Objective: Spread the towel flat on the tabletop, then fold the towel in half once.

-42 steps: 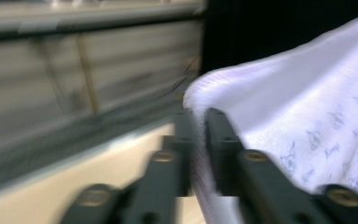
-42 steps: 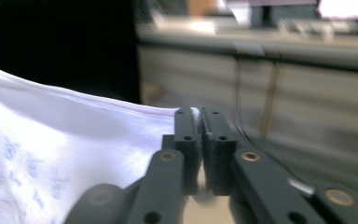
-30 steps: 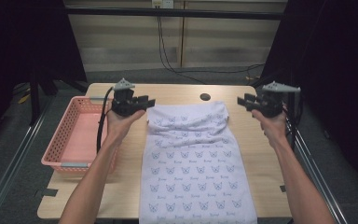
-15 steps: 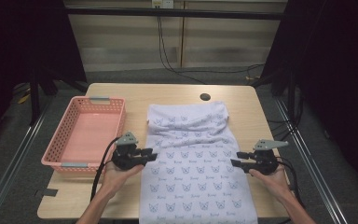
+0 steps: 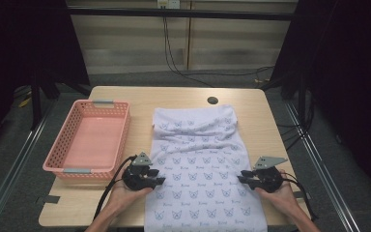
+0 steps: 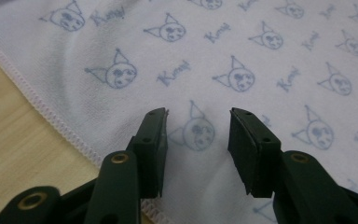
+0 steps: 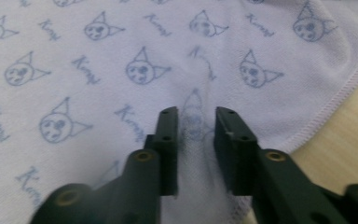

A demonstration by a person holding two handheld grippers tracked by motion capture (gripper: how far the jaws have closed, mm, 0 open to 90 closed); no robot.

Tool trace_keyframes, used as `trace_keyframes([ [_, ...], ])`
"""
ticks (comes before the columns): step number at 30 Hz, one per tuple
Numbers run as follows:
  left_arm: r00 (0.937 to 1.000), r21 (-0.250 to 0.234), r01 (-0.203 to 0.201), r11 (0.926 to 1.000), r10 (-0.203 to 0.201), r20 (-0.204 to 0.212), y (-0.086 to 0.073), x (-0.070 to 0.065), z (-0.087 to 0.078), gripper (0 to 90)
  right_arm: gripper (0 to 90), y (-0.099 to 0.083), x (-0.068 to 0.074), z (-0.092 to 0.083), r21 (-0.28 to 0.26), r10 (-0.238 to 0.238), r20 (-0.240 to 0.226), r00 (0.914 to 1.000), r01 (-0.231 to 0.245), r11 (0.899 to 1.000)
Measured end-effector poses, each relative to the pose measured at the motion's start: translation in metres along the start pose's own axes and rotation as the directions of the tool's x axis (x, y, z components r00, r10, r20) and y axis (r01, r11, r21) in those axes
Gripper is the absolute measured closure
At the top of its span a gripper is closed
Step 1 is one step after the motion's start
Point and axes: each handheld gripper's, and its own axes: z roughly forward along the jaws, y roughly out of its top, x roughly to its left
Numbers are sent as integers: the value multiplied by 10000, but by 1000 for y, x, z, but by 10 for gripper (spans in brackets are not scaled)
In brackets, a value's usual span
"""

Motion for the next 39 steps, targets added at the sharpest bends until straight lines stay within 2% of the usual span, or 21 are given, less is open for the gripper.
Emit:
trace_keyframes([
  [2, 9995, -13, -290, 9996, 290, -98, -1, -2, 0, 610, 831, -3, 2, -5, 131, 115, -167, 9998, -112, 9999],
  [5, 9970, 148, -777, 9969, 775, 88, -1, -5, 0, 786, 862, -9, 6, -11, 200, 297, -341, 9990, -290, 9994],
  [7, 9980, 303, -461, 9985, 448, 448, 0, -6, 0, 857, 865, -15, 12, -18, 339, 472, -541, 9974, -454, 9984],
  [8, 9965, 345, -542, 9979, 519, 659, -1, -7, 0, 870, 865, -18, 14, -21, 328, 468, -660, 9967, -447, 9985],
  [10, 9946, 479, -794, 9957, 759, 706, -2, -14, -2, 877, 866, -23, 19, -27, 442, 670, -808, 9945, -636, 9970],
  [12, 9930, 597, -831, 9947, 776, 887, -5, -19, -6, 879, 866, -27, 25, -32, 512, 778, -969, 9922, -731, 9960],
  [13, 9920, 703, -936, 9931, 871, 910, -7, -22, -8, 879, 864, -28, 28, -34, 623, 712, -1057, 9918, -648, 9960],
  [18, 9898, 1057, -870, 9906, 739, 1218, -21, -32, -24, 879, 847, -28, 37, -36, 781, 267, -1328, 9908, -164, 9968],
  [21, 9856, 1178, -1015, 9878, 838, 1469, -29, -35, -32, 878, 776, -28, 40, -37, 819, 231, -1613, 9866, -99, 9966],
  [22, 9867, 1122, -961, 9890, 798, 1413, -31, -35, -35, 874, 746, -28, 40, -37, 767, 241, -1645, 9861, -116, 9970],
  [23, 9878, 1104, -969, 9892, 820, 1321, -31, -34, -37, 844, 669, -27, 39, -38, 554, 312, -1595, 9867, -226, 9982],
  [24, 9859, 1031, -803, 9914, 638, 1545, -31, -32, -37, 824, 597, -27, 36, -40, 352, 377, -1439, 9889, -330, 9988],
  [25, 9866, 797, -653, 9947, 524, 1544, -29, -30, -37, 798, 564, -26, 32, -41, 126, 556, -1315, 9898, -544, 9984],
  [26, 9896, 602, -493, 9970, 406, 1376, -26, -26, -37, 768, 550, -26, 27, -43, -77, 725, -1266, 9893, -741, 9972],
  [28, 9918, 104, 82, 9999, -95, 1273, -17, -17, -34, 708, 511, -24, 17, -43, -382, 908, -820, 9925, -942, 9948],
  [29, 9922, -78, 292, 9995, -281, 1210, -13, -11, -31, 674, 498, -22, 12, -41, -467, 1063, -761, 9914, -1101, 9928],
  [32, 9943, -376, 698, 9968, -665, 830, 1, 4, -21, 574, 480, -10, 3, -36, -781, 1019, -523, 9934, -1058, 9913],
  [34, 9950, -392, 670, 9970, -639, 764, 8, 10, -15, 535, 471, -2, 1, -30, -779, 881, -460, 9951, -915, 9928],
  [35, 9967, -358, 589, 9976, -568, 575, 10, 14, -10, 531, 479, 0, 1, -28, -708, 815, -461, 9956, -846, 9939],
  [37, 9968, -336, 700, 9970, -686, 417, 13, 18, -4, 532, 494, 4, -4, -17, -477, 732, -180, 9972, -740, 9961],
  [39, 9983, -315, 577, 9978, -573, 143, 13, 20, -1, 529, 534, 7, -9, -8, -237, 588, 71, 9982, -586, 9980],
])
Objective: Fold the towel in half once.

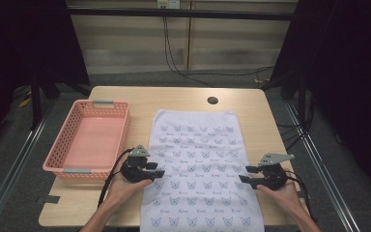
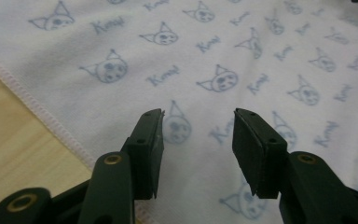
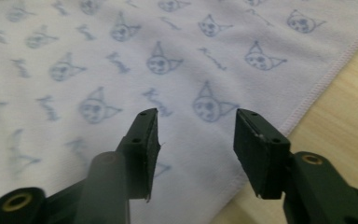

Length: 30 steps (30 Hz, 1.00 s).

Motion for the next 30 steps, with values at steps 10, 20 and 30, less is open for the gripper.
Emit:
trace_keyframes([
  [10, 9981, 90, 20, 10000, -15, -616, 0, 10, 9, 492, 534, 6, -8, 22, 263, -194, 436, 9989, 183, 9995],
  [20, 9953, 310, -727, 9969, 745, -622, 7, 3, 19, 866, 865, -4, -4, 6, 623, 81, 441, 9990, -108, 9980],
  [30, 9919, 860, -1103, 9902, 1041, 733, -17, -31, -1, 876, 867, -29, 17, -22, 832, 198, -170, 9997, -184, 9964],
])
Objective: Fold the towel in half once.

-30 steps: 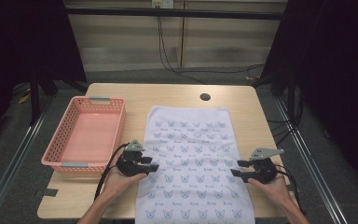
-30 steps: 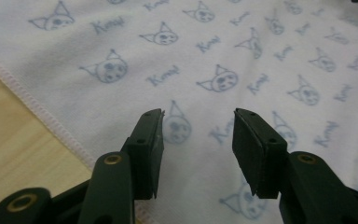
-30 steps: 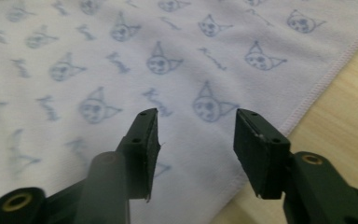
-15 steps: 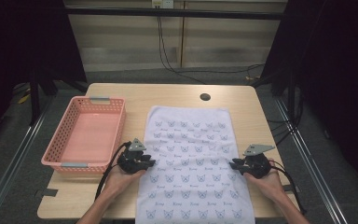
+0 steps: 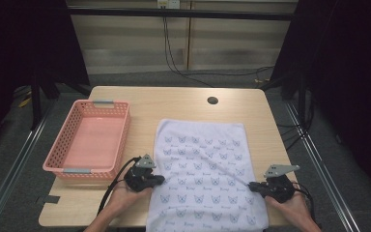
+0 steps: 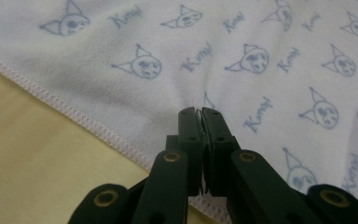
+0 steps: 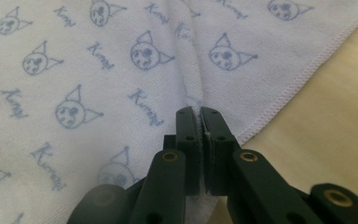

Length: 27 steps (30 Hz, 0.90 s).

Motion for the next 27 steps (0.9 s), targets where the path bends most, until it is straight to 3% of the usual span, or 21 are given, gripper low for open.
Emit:
trace_keyframes([
  [3, 9989, 190, -31, 9998, 22, 472, -9, -11, -7, 876, 867, -8, 11, -8, 208, 55, -429, 9991, -46, 9998],
  [4, 9990, 299, -23, 9996, 9, 442, -12, -16, -9, 876, 867, -11, 15, -10, 261, 16, -641, 9979, 1, 9997],
  [6, 9970, 303, -56, 9995, 33, 769, -18, -23, -13, 875, 864, -14, 24, -15, 584, -185, -850, 9962, 236, 9980],
  [7, 9974, 381, -140, 9992, 113, 706, -21, -26, -16, 874, 859, -15, 27, -16, 590, -313, -1009, 9944, 374, 9976],
  [8, 9967, 354, -41, 9994, 12, 809, -23, -27, -19, 865, 834, -15, 28, -16, 587, -460, -987, 9941, 520, 9969],
  [11, 9976, -247, 361, 9990, -346, 593, -20, -19, -25, 728, 714, -12, 24, -17, 264, -241, -933, 9953, 267, 9993],
  [13, 9977, -656, 602, 9960, -579, 358, -10, -11, -24, 672, 613, -4, 14, -20, -443, 105, -599, 9981, -132, 9989],
  [16, 9961, -1017, 766, 9919, -805, -350, 8, 4, -16, 600, 562, 12, -6, -17, -1066, 263, 171, 9995, -244, 9940],
  [18, 9945, -1250, 948, 9876, -996, -328, 21, 19, -11, 586, 537, 25, -21, -12, -1386, 341, 723, 9968, -239, 9901],
  [19, 9932, -1378, 1135, 9839, -1158, -91, 27, 28, -8, 579, 537, 30, -26, -10, -1496, 373, 811, 9960, -248, 9884],
  [20, 9954, -1255, 959, 9875, -941, 207, 33, 34, -5, 555, 526, 40, -34, -6, -1634, 330, 1006, 9944, -162, 9864],
  [21, 9961, -1185, 828, 9895, -856, -189, 38, 37, -4, 551, 523, 48, -40, -3, -1736, 351, 1096, 9934, -157, 9847],
  [22, 9929, -1476, 1048, 9835, -1117, -398, 42, 42, -3, 545, 523, 54, -44, 1, -1763, 391, 1071, 9935, -197, 9841],
  [23, 9923, -1604, 1207, 9796, -1234, -74, 47, 47, -2, 540, 517, 61, -50, 6, -1692, 334, 1159, 9927, -135, 9855],
  [24, 9917, -1694, 1126, 9791, -1214, -423, 51, 50, -1, 543, 510, 67, -58, 13, -1681, 347, 1286, 9911, -127, 9857],
  [26, 9890, -1758, 1181, 9773, -1316, -670, 57, 58, 3, 518, 504, 77, -74, 30, -1494, 553, 1317, 9897, -354, 9881],
  [27, 9830, -1876, 1349, 9729, -1552, -980, 59, 63, 6, 514, 496, 79, -80, 37, -1483, 692, 1381, 9880, -484, 9878],
])
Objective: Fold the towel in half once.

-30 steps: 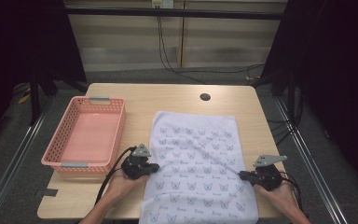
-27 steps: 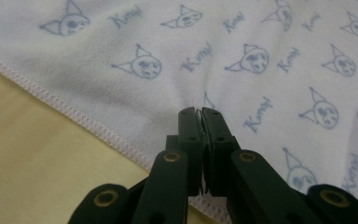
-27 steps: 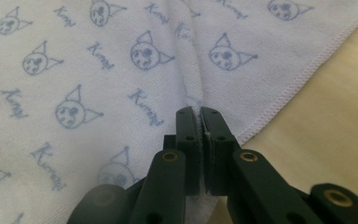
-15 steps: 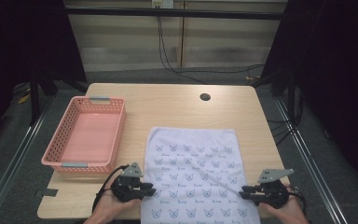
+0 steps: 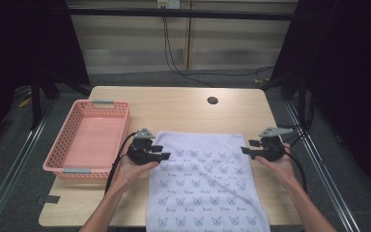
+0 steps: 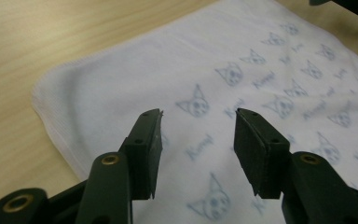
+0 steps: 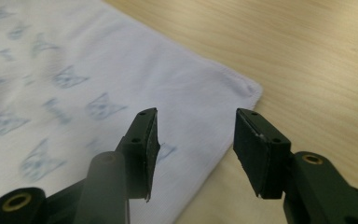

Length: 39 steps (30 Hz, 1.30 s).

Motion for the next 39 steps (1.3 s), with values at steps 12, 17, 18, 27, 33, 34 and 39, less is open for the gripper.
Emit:
trace_keyframes([
  [12, 9928, 133, 703, 9974, -686, -983, 7, 35, 25, 476, 483, 15, -25, 52, 558, 274, 472, 9985, -300, 9980],
  [17, 9870, 264, 950, 9951, -907, -1330, 3, 44, 33, 435, 497, 12, -26, 57, 500, 378, 360, 9986, -396, 9980],
  [18, 9858, 334, 1012, 9943, -957, -1379, 3, 46, 34, 433, 525, 12, -25, 57, 458, 299, 373, 9989, -316, 9984],
  [27, 9875, 411, 728, 9965, -663, -1433, 3, 47, 40, 466, 843, 12, -18, 57, 425, 482, -416, 9980, -465, 9980],
  [33, 9958, 480, 753, 9960, -726, -556, 1, 44, 42, 852, 860, 12, -20, 53, 138, 1008, -986, 9900, -999, 9949],
  [34, 9958, 402, 848, 9956, -833, -367, 2, 44, 41, 857, 860, 13, -20, 51, 64, 1048, -1049, 9889, -1047, 9945],
  [39, 9973, -313, 737, 9968, -737, 24, 14, 37, 27, 858, 860, 20, -26, 33, -591, 1262, -1182, 9849, -1339, 9892],
])
